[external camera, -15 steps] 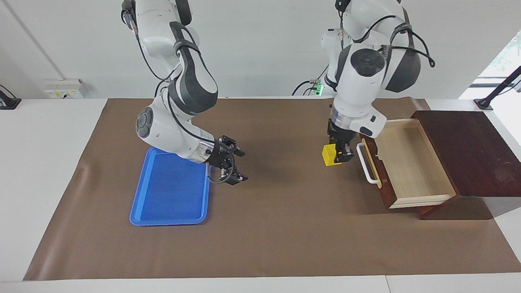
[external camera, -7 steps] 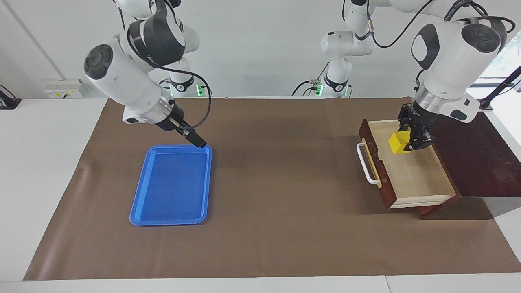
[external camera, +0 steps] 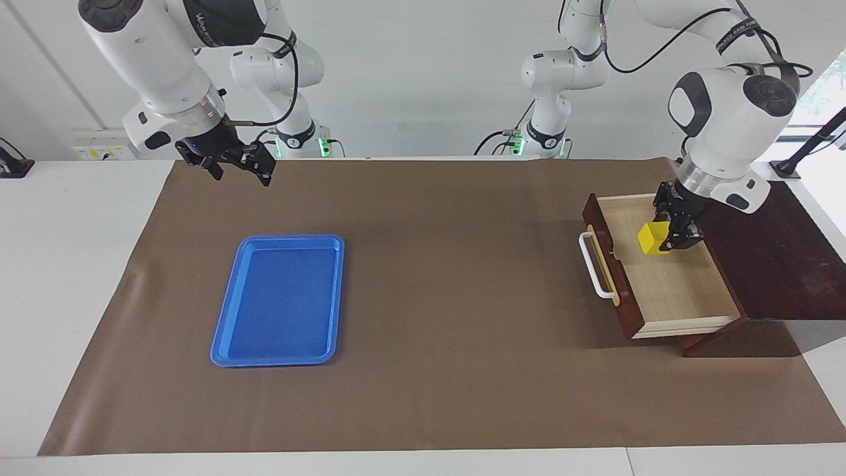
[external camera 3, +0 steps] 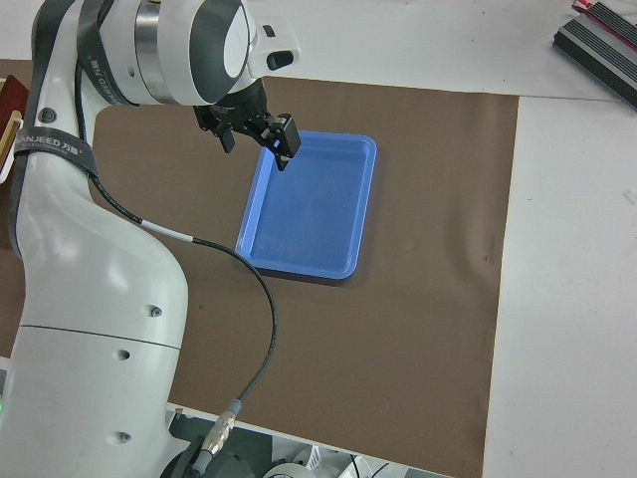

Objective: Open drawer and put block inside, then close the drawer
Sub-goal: 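Carry the cube into the drawer with the left gripper while the right gripper withdraws, then release the cube inside the drawer and open the left gripper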

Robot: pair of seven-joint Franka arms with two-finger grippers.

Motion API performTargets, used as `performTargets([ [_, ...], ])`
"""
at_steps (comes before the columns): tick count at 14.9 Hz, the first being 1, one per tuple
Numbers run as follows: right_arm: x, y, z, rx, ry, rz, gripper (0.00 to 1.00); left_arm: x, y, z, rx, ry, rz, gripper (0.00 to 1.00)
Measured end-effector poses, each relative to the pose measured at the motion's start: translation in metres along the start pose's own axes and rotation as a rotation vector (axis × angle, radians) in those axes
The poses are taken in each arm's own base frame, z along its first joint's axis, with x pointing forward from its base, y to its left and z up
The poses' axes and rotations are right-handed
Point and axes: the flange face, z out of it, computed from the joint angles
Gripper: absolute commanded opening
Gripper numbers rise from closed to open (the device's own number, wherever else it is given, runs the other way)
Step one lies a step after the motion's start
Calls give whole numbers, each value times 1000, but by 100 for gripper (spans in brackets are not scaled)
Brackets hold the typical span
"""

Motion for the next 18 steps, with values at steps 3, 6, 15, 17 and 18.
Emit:
performTargets([
  [3,4,19,9,-17,-9,-93,100,-1,-5,22,11,-2,1,0],
  [6,10,37,28,-10,10,-100,100,0,-10,37,13,-3,0,0],
  [15,8,35,29,-7,38,-103,100,6,-15,37,4,12,-1,100],
  [17,8,35,29,-9,38,-103,100,6,-12,26,-23,16,-2,100],
  [18,8,36,28,-14,42,-103,100,5,-9,16,-43,18,-6,100],
])
